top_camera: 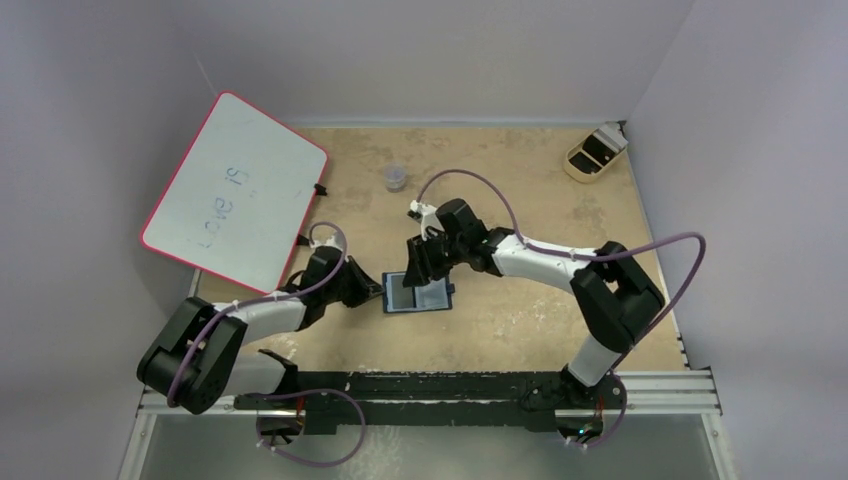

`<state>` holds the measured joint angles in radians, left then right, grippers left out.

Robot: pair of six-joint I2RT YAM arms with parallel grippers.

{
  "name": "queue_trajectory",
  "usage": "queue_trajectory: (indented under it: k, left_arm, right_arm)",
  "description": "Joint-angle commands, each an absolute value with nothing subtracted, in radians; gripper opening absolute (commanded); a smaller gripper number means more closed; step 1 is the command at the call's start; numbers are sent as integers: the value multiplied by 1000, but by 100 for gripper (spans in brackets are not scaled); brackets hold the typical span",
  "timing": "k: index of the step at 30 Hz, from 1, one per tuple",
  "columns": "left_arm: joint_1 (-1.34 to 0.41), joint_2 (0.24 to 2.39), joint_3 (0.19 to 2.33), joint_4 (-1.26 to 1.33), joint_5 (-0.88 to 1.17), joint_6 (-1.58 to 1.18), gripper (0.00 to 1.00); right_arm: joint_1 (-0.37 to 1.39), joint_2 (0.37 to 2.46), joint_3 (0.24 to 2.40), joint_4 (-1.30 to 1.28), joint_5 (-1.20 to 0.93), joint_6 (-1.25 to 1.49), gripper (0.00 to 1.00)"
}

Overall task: Put the credit cards into the card holder
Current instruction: Insert the credit card into the card holder.

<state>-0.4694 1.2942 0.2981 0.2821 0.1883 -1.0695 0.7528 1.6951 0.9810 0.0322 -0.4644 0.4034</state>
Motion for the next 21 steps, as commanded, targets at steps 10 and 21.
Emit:
queue_trajectory:
  k: [10,21]
  left_arm:
    - [-348,1331,426,79,286,-954,0]
    - [-299,1332,449,43,319,-925,0]
  right_arm:
    - [748,1738,1244,-223,-257,-304,41]
    - [726,1688,1101,-233,-357,-593,43]
